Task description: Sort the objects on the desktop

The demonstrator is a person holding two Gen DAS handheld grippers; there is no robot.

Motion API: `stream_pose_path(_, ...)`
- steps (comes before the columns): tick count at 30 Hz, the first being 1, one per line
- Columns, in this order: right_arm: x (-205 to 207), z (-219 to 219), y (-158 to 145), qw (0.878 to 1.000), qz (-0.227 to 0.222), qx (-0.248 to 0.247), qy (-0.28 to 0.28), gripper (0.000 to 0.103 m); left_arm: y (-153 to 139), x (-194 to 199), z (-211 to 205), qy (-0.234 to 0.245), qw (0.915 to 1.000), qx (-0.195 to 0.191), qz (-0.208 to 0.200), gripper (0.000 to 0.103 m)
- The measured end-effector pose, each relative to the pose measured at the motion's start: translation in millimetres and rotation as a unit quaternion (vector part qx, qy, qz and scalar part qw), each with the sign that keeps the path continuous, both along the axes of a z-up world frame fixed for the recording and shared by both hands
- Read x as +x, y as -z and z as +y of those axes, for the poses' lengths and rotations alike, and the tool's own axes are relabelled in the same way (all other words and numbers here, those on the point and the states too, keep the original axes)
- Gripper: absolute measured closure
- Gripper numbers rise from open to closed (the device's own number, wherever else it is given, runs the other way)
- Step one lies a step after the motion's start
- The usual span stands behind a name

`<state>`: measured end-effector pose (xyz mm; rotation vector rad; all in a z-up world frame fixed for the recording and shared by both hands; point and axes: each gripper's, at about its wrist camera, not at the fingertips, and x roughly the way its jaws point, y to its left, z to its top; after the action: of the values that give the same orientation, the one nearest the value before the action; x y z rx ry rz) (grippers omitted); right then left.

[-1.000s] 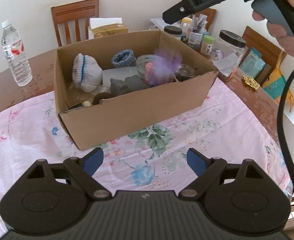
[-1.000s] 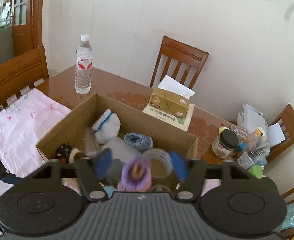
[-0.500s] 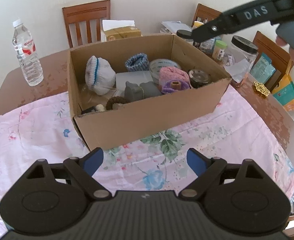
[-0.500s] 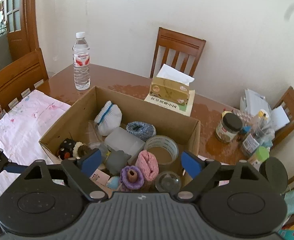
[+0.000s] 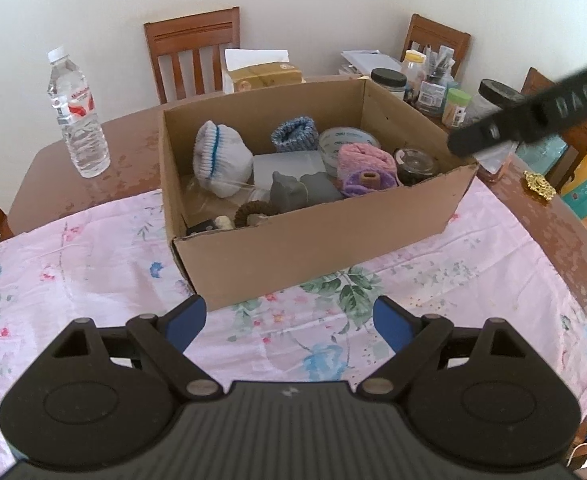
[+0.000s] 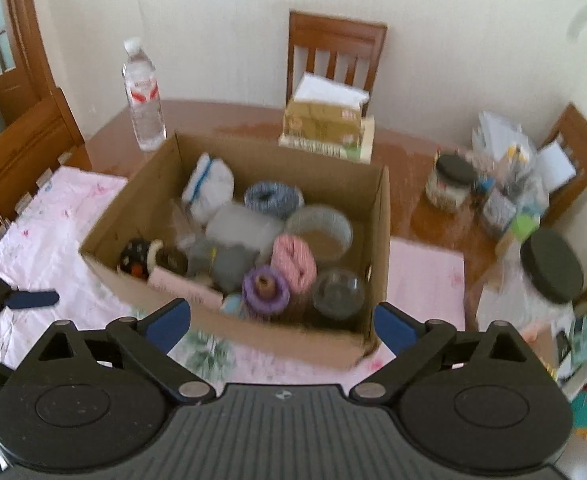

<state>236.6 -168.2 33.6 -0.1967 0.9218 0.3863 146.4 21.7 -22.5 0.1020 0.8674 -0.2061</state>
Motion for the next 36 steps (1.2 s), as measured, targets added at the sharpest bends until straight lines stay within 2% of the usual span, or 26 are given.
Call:
stream_pose_path(9,-19.6,-6.6,35.0,0.997,0.068,0.008,0.045,0.003,-2.8,-8.9,-5.0,-0.008,0.9999,0.007,-0.004,0.012)
stream_pose_path(17,-43.9,-3.1,56.6,0.992,0.095,0.016,0.080,0.003,-5.2,-17.2,-10.9,-0.032,0.9989,0.034,-0.010,0.012)
stream_pose_path(23,-63.3,-0.8,60.1,0.989,0.111,0.022,0.092,0.003,-14.9,-23.5,-8.4,-0.059,0.9980,0.022,-0.005,0.012)
stream_pose_path(30,-78.1,-0.3,44.7,0.992,0.090,0.020,0.091,0.003,-33.3,-28.9,-5.3,-0.087,0.9959,0.012,0.020,0.012)
stream_pose_path(36,-83.5,-1.3,28.2,0.994,0.063,0.023,0.091,0.000,-43.0,-30.3,-0.3,-0.103,0.9940,-0.015,0.032,0.012)
